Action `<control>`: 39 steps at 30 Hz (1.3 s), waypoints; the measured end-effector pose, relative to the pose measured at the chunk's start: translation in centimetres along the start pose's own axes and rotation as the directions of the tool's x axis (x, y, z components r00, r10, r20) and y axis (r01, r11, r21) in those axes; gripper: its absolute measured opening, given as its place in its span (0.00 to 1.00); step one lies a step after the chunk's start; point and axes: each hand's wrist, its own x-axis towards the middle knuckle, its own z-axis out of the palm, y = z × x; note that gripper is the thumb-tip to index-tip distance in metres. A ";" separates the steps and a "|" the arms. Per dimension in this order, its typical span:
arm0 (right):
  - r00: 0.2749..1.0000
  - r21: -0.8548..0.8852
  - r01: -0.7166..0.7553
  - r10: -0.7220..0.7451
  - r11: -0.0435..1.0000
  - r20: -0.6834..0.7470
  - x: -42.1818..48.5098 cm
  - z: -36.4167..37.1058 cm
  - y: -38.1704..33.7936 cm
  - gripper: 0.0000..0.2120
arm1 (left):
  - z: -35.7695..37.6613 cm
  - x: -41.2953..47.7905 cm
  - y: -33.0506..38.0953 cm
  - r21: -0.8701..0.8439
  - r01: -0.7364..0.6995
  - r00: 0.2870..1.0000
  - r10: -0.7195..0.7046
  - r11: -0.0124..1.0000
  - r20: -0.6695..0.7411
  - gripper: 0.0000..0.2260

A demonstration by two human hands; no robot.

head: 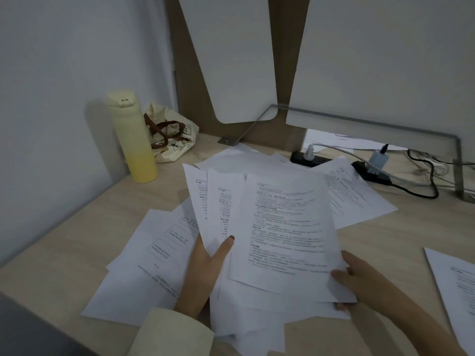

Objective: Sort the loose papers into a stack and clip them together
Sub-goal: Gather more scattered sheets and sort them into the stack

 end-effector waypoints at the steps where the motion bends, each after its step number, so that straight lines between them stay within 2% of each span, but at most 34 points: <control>1: 1.000 0.015 0.015 -0.015 1.000 0.022 0.0 0.1 -0.1 0.11 | 0.1 0.1 0.2 -0.010 0.039 0.999 -0.038 0.999 0.034 0.17; 3: 0.998 0.025 0.026 -0.027 0.999 0.065 0.0 0.4 -0.2 0.12 | 0.1 0.3 0.3 0.030 0.085 0.994 -0.087 0.996 0.069 0.19; 6: 0.995 -0.065 0.072 -0.067 0.995 0.075 0.2 0.6 0.2 0.12 | 0.1 0.2 0.3 0.110 0.105 0.990 -0.115 0.988 0.084 0.22; 9: 0.995 -0.058 0.092 -0.094 0.994 -0.033 0.4 0.7 0.1 0.14 | 0.2 -0.2 0.8 0.073 0.114 0.992 -0.118 0.991 0.048 0.20; 12: 0.969 0.088 0.102 -0.079 0.991 -0.234 0.7 -0.1 -0.4 0.23 | 0.4 -0.7 1.8 -0.009 0.081 0.997 -0.081 0.997 0.013 0.17; 13: 0.962 0.143 0.116 -0.075 0.983 -0.261 0.8 -0.5 -0.5 0.26 | 0.4 -1.0 2.4 -0.039 0.067 0.998 -0.067 0.997 0.010 0.15; 15: 0.975 0.323 0.147 -0.083 0.935 -0.205 0.7 -1.5 -1.1 0.34 | 0.4 -1.4 3.4 -0.097 0.031 0.999 -0.028 0.995 0.027 0.12; 17: 0.977 0.522 0.210 -0.162 0.827 -0.137 0.2 -2.6 -2.0 0.38 | 0.4 -1.8 4.5 -0.135 -0.006 0.998 0.015 0.991 0.066 0.12; 20: 0.946 0.693 0.308 -0.290 0.652 -0.147 -1.0 -4.4 -3.7 0.22 | 0.3 -1.8 6.6 -0.151 -0.069 0.982 0.093 0.986 0.162 0.12; 23: 0.909 0.732 0.379 -0.378 0.566 -0.178 -2.3 -6.2 -5.3 0.16 | 0.0 -1.3 8.9 -0.132 -0.139 0.958 0.167 0.981 0.232 0.12; 24: 0.895 0.718 0.403 -0.409 0.568 -0.180 -2.6 -6.6 -5.7 0.16 | 0.0 -1.1 9.5 -0.123 -0.154 0.951 0.181 0.980 0.251 0.12; 27: 0.864 0.629 0.466 -0.473 0.622 -0.172 -3.7 -7.3 -6.8 0.28 | 0.6 -0.7 11.0 -0.090 -0.194 0.923 0.212 0.977 0.320 0.12; 29: 0.844 0.596 0.498 -0.510 0.630 -0.166 -4.2 -7.4 -7.5 0.30 | 1.3 -0.8 11.6 -0.085 -0.205 0.908 0.221 0.975 0.355 0.12; 31: 0.833 0.583 0.511 -0.532 0.632 -0.153 -4.6 -7.2 -8.1 0.26 | 1.8 -0.9 11.6 -0.096 -0.207 0.898 0.228 0.974 0.376 0.12; 33: 0.841 0.605 0.493 -0.520 0.625 -0.147 -4.5 -6.6 -7.7 0.17 | 2.0 -1.1 11.2 -0.097 -0.202 0.903 0.224 0.974 0.367 0.12; 36: 0.878 0.609 0.431 -0.464 0.666 -0.114 -3.9 -5.1 -6.1 0.18 | 2.1 -1.4 10.1 -0.114 -0.157 0.922 0.187 0.981 0.340 0.13; 39: 0.898 0.629 0.395 -0.425 0.670 -0.112 -4.1 -4.3 -5.8 0.14 | 2.5 -1.6 10.1 -0.129 -0.145 0.919 0.182 0.981 0.349 0.11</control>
